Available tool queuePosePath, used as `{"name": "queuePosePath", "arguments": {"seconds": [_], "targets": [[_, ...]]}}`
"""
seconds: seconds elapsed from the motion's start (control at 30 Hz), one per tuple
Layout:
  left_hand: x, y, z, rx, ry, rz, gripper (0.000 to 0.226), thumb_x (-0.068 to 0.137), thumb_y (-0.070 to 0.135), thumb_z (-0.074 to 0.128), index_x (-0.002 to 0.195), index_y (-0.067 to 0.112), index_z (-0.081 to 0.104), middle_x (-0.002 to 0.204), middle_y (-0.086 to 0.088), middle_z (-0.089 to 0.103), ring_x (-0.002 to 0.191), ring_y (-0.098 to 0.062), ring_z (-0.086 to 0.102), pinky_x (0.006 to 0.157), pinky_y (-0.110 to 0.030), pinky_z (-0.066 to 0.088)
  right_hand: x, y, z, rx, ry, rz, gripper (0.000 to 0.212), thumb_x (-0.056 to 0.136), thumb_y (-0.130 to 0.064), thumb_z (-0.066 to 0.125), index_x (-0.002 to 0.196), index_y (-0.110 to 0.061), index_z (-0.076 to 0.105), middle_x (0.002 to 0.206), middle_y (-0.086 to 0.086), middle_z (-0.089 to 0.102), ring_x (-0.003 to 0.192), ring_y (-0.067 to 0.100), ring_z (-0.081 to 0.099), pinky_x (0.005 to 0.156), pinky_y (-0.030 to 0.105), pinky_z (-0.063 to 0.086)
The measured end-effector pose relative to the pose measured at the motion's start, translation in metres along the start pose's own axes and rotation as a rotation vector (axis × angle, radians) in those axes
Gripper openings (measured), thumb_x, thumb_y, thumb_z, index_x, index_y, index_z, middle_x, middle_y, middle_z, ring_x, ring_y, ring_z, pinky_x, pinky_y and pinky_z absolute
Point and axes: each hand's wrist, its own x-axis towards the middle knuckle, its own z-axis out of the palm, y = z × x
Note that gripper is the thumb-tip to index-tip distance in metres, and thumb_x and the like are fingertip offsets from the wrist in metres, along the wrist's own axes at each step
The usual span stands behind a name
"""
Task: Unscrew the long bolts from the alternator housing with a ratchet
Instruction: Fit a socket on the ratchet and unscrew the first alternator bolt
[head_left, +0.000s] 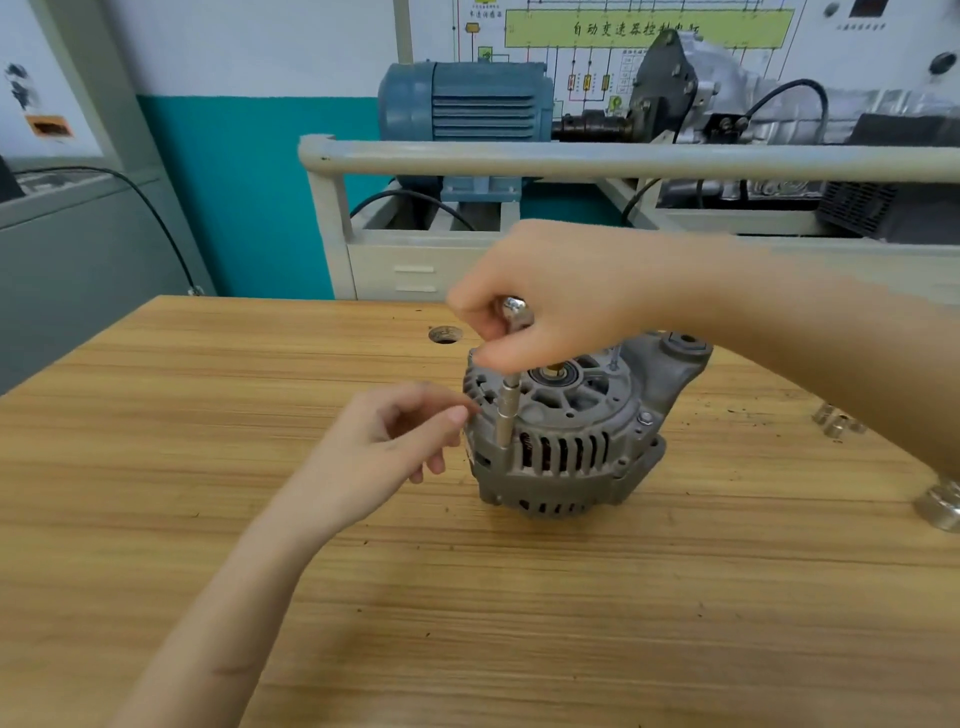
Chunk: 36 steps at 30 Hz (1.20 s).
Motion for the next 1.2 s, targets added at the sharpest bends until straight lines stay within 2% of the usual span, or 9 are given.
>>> {"name": "queuePosePath", "arguments": {"seconds": [0.27, 0.4, 0.5, 0.63, 0.73, 0.9, 1.0, 1.1, 1.2], "targets": [[0.014, 0.009, 0.014, 0.166, -0.086, 0.216, 0.042, 0.072, 0.041, 0.057, 0.083, 0.001, 0.068, 0.060, 0.006, 0.055, 0.056, 0.002, 0.045, 0.054, -0.008, 0.036, 0.010, 0.005, -0.004, 0.021, -0.085, -0.052, 0.020, 0.081, -0.029, 0.059, 0.067, -0.028, 0.044, 0.064, -0.011, 0.047, 0.060, -0.007, 0.045, 0.058, 0.008, 0.035], [0.017, 0.006, 0.015, 0.219, -0.063, 0.257, 0.031, 0.071, 0.047, 0.055, 0.068, 0.018, 0.063, 0.059, 0.006, 0.052, 0.058, 0.000, 0.045, 0.056, -0.010, 0.036, -0.012, 0.011, -0.021, 0.118, -0.132, 0.047, 0.036, 0.075, -0.045, 0.056, 0.104, -0.024, 0.057, 0.094, -0.004, 0.060, 0.081, 0.005, 0.054, 0.074, 0.020, 0.045], [0.019, 0.004, 0.015, 0.221, -0.045, 0.288, 0.027, 0.069, 0.053, 0.053, 0.071, 0.027, 0.063, 0.060, 0.012, 0.051, 0.061, -0.001, 0.047, 0.057, -0.012, 0.036, -0.025, 0.011, -0.033, 0.152, -0.146, 0.091, 0.044, 0.074, -0.051, 0.052, 0.113, -0.032, 0.058, 0.101, -0.013, 0.064, 0.089, -0.004, 0.057, 0.085, 0.013, 0.042], [0.018, 0.002, 0.017, 0.195, -0.008, 0.287, 0.022, 0.069, 0.052, 0.054, 0.070, 0.033, 0.063, 0.058, 0.012, 0.054, 0.060, -0.002, 0.047, 0.056, -0.013, 0.038, -0.026, 0.002, -0.029, 0.012, -0.090, 0.148, 0.053, 0.073, -0.056, 0.036, 0.106, -0.024, 0.063, 0.071, -0.010, 0.066, 0.065, -0.008, 0.058, 0.064, 0.007, 0.044], [0.017, 0.001, 0.020, 0.157, 0.031, 0.271, 0.018, 0.068, 0.051, 0.057, 0.055, 0.039, 0.058, 0.061, 0.015, 0.056, 0.058, -0.001, 0.046, 0.056, -0.012, 0.037, -0.026, -0.010, -0.022, -0.113, -0.023, 0.186, 0.064, 0.071, -0.057, 0.025, 0.091, -0.011, 0.064, 0.044, -0.006, 0.047, 0.042, 0.002, 0.049, 0.044, 0.014, 0.038], [0.015, -0.001, 0.022, 0.091, 0.013, 0.227, 0.025, 0.067, 0.051, 0.057, 0.071, 0.028, 0.065, 0.062, 0.018, 0.055, 0.057, 0.001, 0.045, 0.055, -0.009, 0.035, -0.025, -0.013, -0.021, -0.053, -0.036, 0.238, 0.040, 0.080, -0.051, 0.033, 0.092, -0.020, 0.056, 0.056, -0.010, 0.050, 0.050, -0.010, 0.050, 0.053, 0.004, 0.039], [0.014, -0.002, 0.024, 0.097, 0.018, 0.205, 0.035, 0.067, 0.053, 0.056, 0.078, 0.022, 0.066, 0.063, 0.013, 0.054, 0.059, 0.001, 0.045, 0.057, -0.011, 0.037, -0.025, -0.012, -0.016, 0.068, 0.001, 0.298, 0.024, 0.091, -0.040, 0.038, 0.098, -0.024, 0.054, 0.067, -0.012, 0.053, 0.056, -0.003, 0.052, 0.056, 0.002, 0.038], [0.013, -0.006, 0.029, 0.119, 0.069, 0.207, 0.033, 0.071, 0.054, 0.059, 0.074, 0.022, 0.063, 0.070, 0.009, 0.051, 0.063, -0.001, 0.044, 0.060, -0.016, 0.038, -0.026, -0.017, 0.000, 0.020, 0.122, 0.324, 0.026, 0.092, -0.047, 0.033, 0.083, -0.027, 0.047, 0.065, -0.011, 0.047, 0.054, 0.001, 0.043, 0.048, 0.015, 0.036], [0.012, -0.013, 0.040, 0.267, 0.163, 0.187, 0.048, 0.065, 0.064, 0.059, 0.100, 0.030, 0.056, 0.103, 0.011, 0.050, 0.094, 0.001, 0.043, 0.079, -0.006, 0.034, -0.025, -0.020, 0.009, -0.197, 0.257, 0.312, 0.038, 0.086, -0.060, 0.027, 0.064, -0.029, 0.028, 0.058, -0.011, 0.039, 0.049, -0.001, 0.034, 0.044, 0.020, 0.019]]}}
